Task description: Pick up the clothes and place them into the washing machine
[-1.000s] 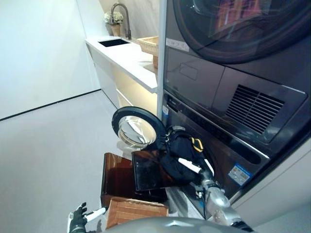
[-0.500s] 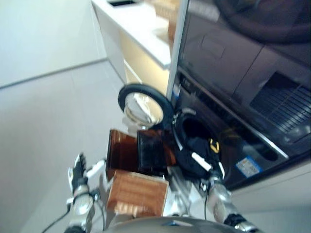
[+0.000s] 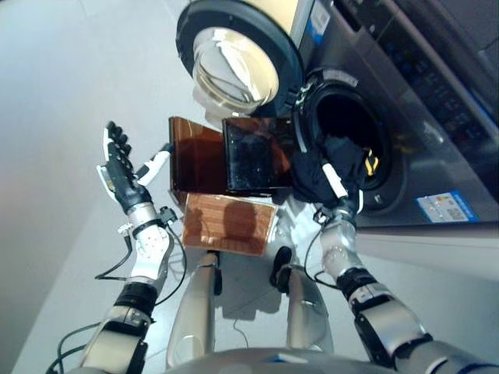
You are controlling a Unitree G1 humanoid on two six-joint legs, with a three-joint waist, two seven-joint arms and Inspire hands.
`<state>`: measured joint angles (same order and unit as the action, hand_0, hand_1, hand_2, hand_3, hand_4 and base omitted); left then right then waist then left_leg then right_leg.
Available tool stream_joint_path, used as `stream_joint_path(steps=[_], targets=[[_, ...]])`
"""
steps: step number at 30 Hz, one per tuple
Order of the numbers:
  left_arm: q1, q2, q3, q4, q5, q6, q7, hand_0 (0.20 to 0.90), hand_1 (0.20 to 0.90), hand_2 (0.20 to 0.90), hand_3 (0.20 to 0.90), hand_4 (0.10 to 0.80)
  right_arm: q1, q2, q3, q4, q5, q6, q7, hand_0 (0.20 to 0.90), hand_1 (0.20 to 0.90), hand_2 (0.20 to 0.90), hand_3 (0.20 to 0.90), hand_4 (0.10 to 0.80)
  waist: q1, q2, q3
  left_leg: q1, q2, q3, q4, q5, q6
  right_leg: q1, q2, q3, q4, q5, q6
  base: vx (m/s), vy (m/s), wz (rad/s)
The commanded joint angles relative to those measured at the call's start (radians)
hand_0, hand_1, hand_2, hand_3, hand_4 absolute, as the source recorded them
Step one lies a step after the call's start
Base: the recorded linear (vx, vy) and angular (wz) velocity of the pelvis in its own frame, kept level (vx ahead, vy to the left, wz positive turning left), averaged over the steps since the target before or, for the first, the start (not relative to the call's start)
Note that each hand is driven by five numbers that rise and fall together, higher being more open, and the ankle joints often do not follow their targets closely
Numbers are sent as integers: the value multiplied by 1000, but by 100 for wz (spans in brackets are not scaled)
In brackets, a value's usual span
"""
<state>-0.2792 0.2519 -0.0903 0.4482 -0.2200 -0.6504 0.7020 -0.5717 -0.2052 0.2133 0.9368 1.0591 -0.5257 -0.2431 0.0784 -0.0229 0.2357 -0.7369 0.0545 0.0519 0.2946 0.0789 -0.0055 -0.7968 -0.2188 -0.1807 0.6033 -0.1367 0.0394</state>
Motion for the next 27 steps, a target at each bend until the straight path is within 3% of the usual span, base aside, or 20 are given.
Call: stream_joint_path(steps=[1, 2, 5, 7, 9, 10, 14, 15, 19, 20, 21, 27], targets=[[-64, 46, 44, -144, 76, -126, 44, 900, 900, 900, 900, 800, -132, -22, -51, -65, 49, -168, 28, 200, 200, 200, 200, 300, 14, 12, -55, -59, -13, 14, 165, -197, -4, 11, -15, 22, -148, 96, 45, 24, 77, 9], [-76, 47, 44, -150, 76, -125, 40, 900, 900, 900, 900, 800, -173, -24, -66, -49, 74, -182, 26, 200, 200, 200, 200, 300, 21, 18, -63, -58, -19, 5, 159, -226, -6, 6, -15, 29, -144, 73, 56, 119, 27, 7], [-84, 54, 45, -174, 94, -123, 41, 900, 900, 900, 900, 800, -216, -36, -78, -16, 95, -185, 32, 200, 200, 200, 200, 300, 31, 23, -55, -78, -25, 12, 148, -196, 3, -14, -22, 20, -149, 99, 49, -25, 14, 3], [-73, 54, 46, -197, 100, -122, 28, 900, 900, 900, 900, 800, -251, -43, -98, 5, 115, -192, 35, 200, 200, 200, 200, 300, 41, 32, -62, -72, -29, 1, 139, -224, -1, -17, -25, 24, -137, 71, 61, 136, 21, 3], [-61, 53, 46, -213, 106, -124, 16, 900, 900, 900, 900, 800, -290, -57, -118, 36, 139, -198, 42, 200, 200, 200, 200, 300, 49, 37, -60, -86, -37, 5, 116, -185, 5, -32, -30, 15, -150, 100, 53, -15, 19, 4], [-55, 54, 47, -211, 111, -124, 10, 900, 900, 900, 900, 800, -301, -57, -130, 47, 150, -197, 44, 200, 200, 200, 200, 300, 55, 41, -70, -74, -39, -5, 105, -206, 0, -26, -29, 19, -147, 76, 63, 28, 13, 10], [-22, 58, 53, -241, 111, -130, -19, 900, 900, 900, 900, 800, -357, -90, -167, 103, 200, -201, 57, 200, 200, 200, 200, 300, 78, 54, -74, -63, -49, -11, 42, -182, 1, -28, -33, 19, -161, 79, 66, 21, 23, 7], [-8, 61, 62, -255, 107, -135, -27, 900, 900, 900, 900, 800, -386, -115, -188, 123, 216, -209, 51, 200, 200, 200, 200, 300, 93, 68, -66, -70, -52, -5, 17, -146, 4, -44, -39, 12, -167, 101, 60, -94, 37, 6], [15, 61, 65, -293, 109, -134, -42, 900, 900, 900, 900, 800, -431, -158, -213, 165, 232, -214, 36, 200, 200, 200, 200, 300, 115, 91, -67, -63, -59, -18, -11, -154, 2, -54, -43, 25, -164, 81, 70, 22, 34, 4], [42, 61, 71, -312, 116, -136, -43, 900, 900, 900, 900, 800, -443, -175, -228, 184, 240, -209, 33, 200, 200, 200, 200, 300, 124, 111, -56, -84, -62, -8, -5, -127, 6, -79, -50, 18, -153, 101, 63, 6, 57, 3], [50, 59, 75, -322, 117, -137, -46, 900, 900, 900, 900, 800, -441, -182, -236, 194, 242, -209, 31, 200, 200, 200, 200, 300, 128, 118, -64, -77, -67, -19, -7, -153, 3, -80, -51, 31, -142, 74, 73, 10, 57, 4], [73, 34, 97, -400, 101, -142, -56, 900, 900, 900, 900, 800, -445, -222, -267, 226, 248, -208, 19, 200, 200, 200, 200, 300, 145, 164, -81, -112, -87, -22, -2, -151, 5, -124, -72, 42, -96, 62, 78, 23, 52, 3]])
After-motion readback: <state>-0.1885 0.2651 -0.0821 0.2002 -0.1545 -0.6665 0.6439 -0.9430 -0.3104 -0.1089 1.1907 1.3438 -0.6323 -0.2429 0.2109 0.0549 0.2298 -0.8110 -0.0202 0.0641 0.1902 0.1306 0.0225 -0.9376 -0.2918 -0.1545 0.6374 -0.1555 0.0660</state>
